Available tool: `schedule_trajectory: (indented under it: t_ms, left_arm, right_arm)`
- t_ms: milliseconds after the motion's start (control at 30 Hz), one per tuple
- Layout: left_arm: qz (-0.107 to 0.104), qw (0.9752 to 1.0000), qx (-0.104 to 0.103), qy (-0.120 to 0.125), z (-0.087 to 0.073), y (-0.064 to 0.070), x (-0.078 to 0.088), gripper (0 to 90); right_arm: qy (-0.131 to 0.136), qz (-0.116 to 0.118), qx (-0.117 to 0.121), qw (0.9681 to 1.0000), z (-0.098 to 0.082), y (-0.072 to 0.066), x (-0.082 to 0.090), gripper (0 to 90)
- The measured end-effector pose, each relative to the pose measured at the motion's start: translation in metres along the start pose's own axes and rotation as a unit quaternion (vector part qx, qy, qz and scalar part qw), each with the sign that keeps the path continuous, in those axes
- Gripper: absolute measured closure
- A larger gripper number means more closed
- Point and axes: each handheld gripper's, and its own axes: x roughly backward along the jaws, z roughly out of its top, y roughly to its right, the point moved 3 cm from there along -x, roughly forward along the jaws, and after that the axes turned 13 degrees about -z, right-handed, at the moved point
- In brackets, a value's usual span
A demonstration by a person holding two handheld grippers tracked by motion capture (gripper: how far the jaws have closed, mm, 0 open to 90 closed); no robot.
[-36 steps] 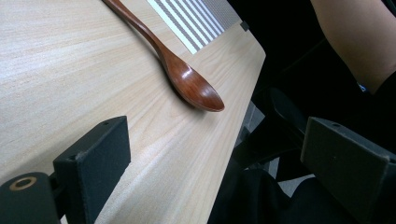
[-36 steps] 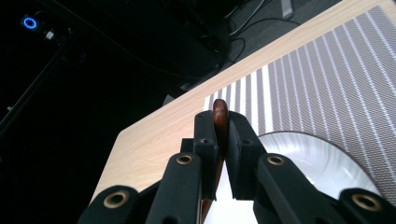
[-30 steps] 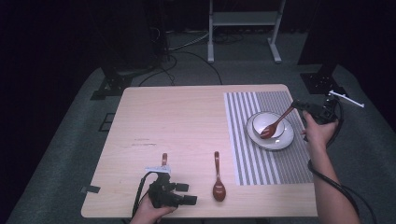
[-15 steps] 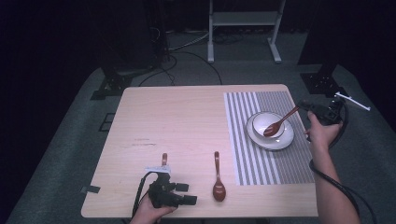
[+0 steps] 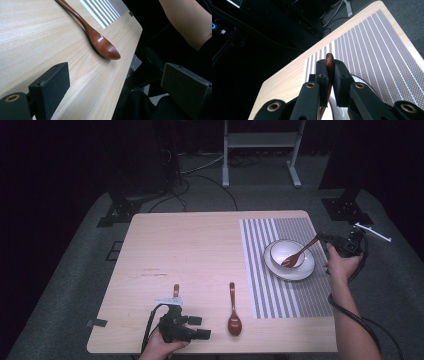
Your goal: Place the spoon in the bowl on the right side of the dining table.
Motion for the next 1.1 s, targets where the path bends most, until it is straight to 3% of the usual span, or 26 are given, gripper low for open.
schedule_trajectory:
  t_ms: [267, 700, 1100]
  left_arm:
    - [0.000, 1.0000, 0.001, 0.000, 0.000, 0.000, -0.001, 7.0]
    - [-0.001, 1.0000, 0.002, -0.001, 0.000, 0.000, -0.002, 7.0]
    - [-0.001, 1.0000, 0.000, -0.004, 0.000, 0.000, -0.003, 7.0]
  right_arm:
    - [-0.010, -0.004, 0.002, 0.9999, -0.005, 0.005, -0.005, 81.8]
    - [-0.031, 0.005, 0.000, 0.9995, -0.013, 0.019, -0.006, 68.7]
    - [-0.049, 0.016, 0.029, 0.9983, -0.022, 0.013, -0.002, 59.0]
